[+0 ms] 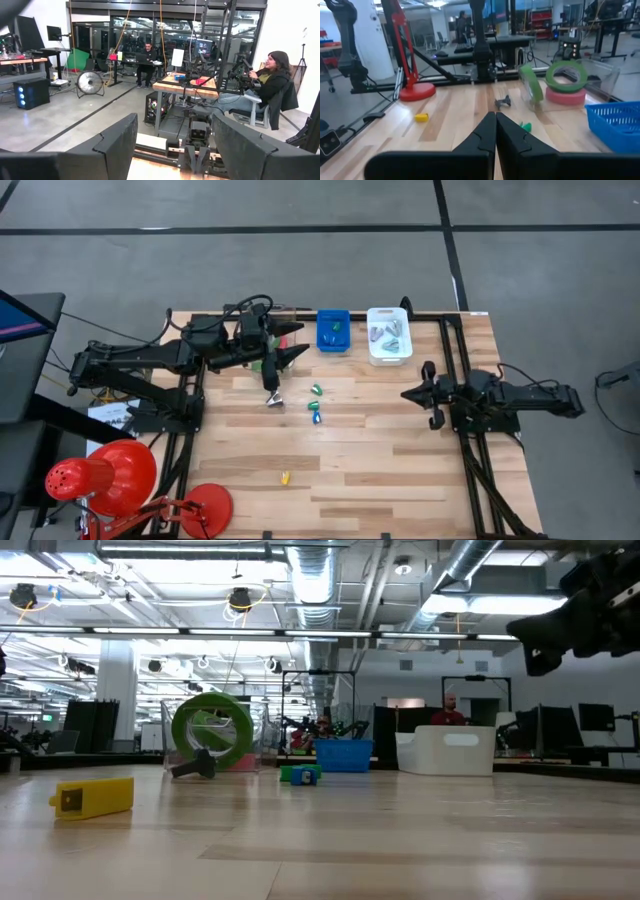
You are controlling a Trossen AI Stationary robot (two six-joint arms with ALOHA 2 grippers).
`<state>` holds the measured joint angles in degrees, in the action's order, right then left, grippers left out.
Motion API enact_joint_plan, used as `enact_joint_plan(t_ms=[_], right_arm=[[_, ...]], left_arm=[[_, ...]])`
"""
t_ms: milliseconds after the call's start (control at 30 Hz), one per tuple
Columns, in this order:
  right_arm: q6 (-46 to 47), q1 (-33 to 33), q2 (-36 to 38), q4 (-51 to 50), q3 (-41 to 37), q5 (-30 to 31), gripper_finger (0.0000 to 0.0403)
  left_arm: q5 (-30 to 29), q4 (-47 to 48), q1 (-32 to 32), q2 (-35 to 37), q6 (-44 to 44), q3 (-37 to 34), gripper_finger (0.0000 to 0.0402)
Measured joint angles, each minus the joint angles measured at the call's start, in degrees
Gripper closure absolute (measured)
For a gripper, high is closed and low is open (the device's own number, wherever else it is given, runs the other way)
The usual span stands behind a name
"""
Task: Pick and place Stapler, Stapler remover, tape
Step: Put the black stapler remover into the white bin
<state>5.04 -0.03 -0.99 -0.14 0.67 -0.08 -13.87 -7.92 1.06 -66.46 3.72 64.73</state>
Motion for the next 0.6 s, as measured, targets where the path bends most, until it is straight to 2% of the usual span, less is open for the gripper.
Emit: enact_joint_plan(t_ms=[600], right_arm=[[0.0,0.0,0.3,-0.04,0.02,0.02,0.0403]], left_arm=[[0.0,-0.07,-0.02,0.0,-0.02,-0.02,0.0156]])
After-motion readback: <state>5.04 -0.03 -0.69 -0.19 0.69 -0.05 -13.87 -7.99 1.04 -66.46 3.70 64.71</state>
